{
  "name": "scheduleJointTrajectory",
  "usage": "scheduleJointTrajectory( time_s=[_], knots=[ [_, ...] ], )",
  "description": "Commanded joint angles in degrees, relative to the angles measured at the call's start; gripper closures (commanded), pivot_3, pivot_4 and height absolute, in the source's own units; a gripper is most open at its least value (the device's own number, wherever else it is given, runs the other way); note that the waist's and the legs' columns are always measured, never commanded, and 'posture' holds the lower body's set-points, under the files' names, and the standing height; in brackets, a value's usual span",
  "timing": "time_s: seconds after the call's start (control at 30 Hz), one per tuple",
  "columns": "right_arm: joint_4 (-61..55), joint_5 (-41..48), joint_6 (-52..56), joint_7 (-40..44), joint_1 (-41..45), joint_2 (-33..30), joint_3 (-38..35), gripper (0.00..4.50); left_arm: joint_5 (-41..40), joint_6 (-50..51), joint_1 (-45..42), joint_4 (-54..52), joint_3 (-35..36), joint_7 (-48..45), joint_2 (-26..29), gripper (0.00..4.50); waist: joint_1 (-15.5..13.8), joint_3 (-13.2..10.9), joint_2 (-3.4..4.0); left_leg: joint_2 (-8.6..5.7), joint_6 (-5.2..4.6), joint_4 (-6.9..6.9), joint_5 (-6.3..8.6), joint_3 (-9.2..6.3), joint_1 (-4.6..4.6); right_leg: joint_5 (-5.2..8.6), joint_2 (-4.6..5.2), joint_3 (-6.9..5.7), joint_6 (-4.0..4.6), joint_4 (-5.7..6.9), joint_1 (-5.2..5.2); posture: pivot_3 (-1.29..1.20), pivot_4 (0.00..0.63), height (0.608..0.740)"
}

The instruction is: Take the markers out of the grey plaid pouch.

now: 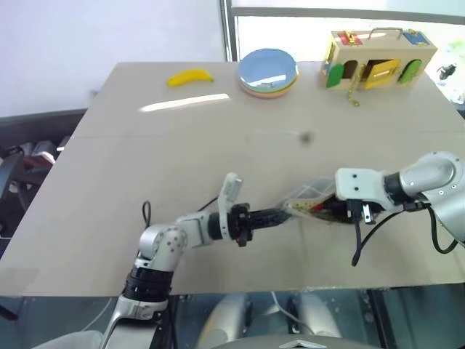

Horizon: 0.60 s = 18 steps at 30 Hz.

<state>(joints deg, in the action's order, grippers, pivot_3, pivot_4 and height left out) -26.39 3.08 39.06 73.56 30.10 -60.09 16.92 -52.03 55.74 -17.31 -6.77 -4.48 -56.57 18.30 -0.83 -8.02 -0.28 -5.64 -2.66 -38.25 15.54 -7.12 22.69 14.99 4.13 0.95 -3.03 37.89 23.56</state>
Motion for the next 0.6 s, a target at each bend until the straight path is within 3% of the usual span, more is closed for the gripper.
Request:
scheduleJointTrajectory(
  time_s=[0.03, 0.27, 0.6],
  knots=[
    [-2.1, 1.7, -3.7, 0.2, -1.1, -1.7, -3.9, 3.66, -1.1, -0.5, -0.4, -1.2, 0.6, -0.5, -0.4, 4.5, 0.0, 0.0, 0.0, 0.0, 0.0, 0.0, 0.0, 0.0, 0.0, 0.0, 0.0, 0.0, 0.0, 0.0, 0.0, 0.0, 0.15, 0.74],
    [-0.5, 2.9, -12.5, 0.2, -3.9, -2.2, -6.1, 3.66, -1.1, -0.6, -0.3, -0.9, 0.9, -0.3, -0.7, 4.5, 0.0, 0.0, 0.0, 0.0, 0.0, 0.0, 0.0, 0.01, 0.0, 0.0, 0.0, 0.01, 0.0, 0.0, 0.0, 0.0, 0.15, 0.74],
    [1.6, 5.3, -12.3, 0.4, -4.0, -0.8, -6.5, 3.66, -0.9, -0.7, -0.5, -0.6, 1.3, 0.0, -1.3, 4.5, 0.0, 0.0, 0.0, 0.0, 0.0, 0.0, 0.0, 0.01, 0.0, 0.0, 0.0, 0.01, 0.0, 0.0, 0.0, 0.0, 0.15, 0.74]
  ],
)
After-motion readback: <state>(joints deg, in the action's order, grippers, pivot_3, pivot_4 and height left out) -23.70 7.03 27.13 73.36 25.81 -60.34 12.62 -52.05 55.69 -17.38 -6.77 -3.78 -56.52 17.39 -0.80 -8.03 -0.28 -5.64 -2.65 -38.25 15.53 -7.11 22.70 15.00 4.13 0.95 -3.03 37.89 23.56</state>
